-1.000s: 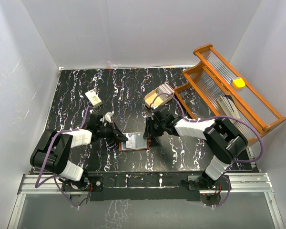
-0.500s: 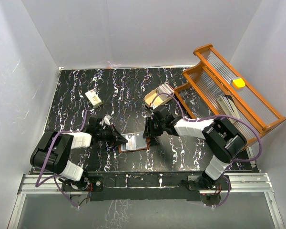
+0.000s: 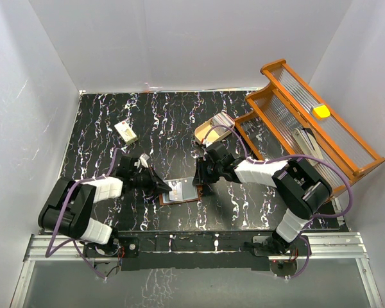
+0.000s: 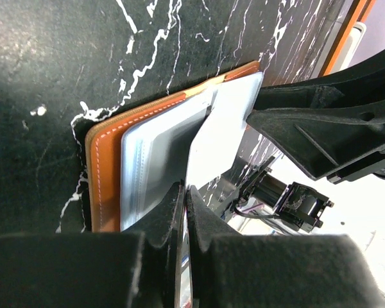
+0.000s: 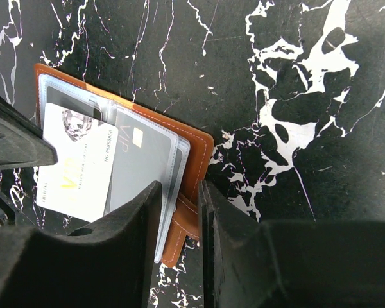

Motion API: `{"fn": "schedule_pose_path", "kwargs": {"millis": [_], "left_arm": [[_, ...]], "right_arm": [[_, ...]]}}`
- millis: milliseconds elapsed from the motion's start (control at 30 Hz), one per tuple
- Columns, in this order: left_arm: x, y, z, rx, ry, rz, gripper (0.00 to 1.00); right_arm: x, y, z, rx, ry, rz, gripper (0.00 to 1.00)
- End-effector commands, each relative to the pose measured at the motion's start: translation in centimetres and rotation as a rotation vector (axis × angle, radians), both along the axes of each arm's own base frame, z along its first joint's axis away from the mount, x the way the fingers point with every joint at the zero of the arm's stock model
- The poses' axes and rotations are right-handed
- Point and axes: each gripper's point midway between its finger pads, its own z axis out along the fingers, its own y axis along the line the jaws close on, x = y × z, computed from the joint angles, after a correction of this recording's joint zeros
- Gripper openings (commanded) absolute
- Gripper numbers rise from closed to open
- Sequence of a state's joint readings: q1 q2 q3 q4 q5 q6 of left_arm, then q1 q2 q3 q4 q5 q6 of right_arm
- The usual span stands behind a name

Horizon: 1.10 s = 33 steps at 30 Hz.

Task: Put the credit cards into the card holder
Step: Insert the credit card into the card holder.

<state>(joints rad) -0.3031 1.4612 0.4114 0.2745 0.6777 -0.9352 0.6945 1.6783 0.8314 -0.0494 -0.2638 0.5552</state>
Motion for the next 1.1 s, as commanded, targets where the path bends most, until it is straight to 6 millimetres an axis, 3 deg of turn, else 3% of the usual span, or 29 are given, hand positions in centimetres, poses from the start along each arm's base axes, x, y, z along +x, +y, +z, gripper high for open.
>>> {"fn": "schedule_pose_path", "kwargs": {"millis": [0,633,1067], "left_arm": [[-0.1,0.7,0.9,0.059,0.0,0.013,0.0],[0.7,-0.7,0.3,-0.03,-0.082,-0.021,0.0],[1.0,-1.2,-0.3,-0.059,-0.097,0.0,0.0]], "right_arm": [[0.5,0.4,1.1,0.025,-0.053,0.005,0.27],[0.0,0.6,0.9,0.041,-0.035,0.016,0.27],[0.4,1.4,2.0,0.088,-0.029,0.0,0.26]]}}
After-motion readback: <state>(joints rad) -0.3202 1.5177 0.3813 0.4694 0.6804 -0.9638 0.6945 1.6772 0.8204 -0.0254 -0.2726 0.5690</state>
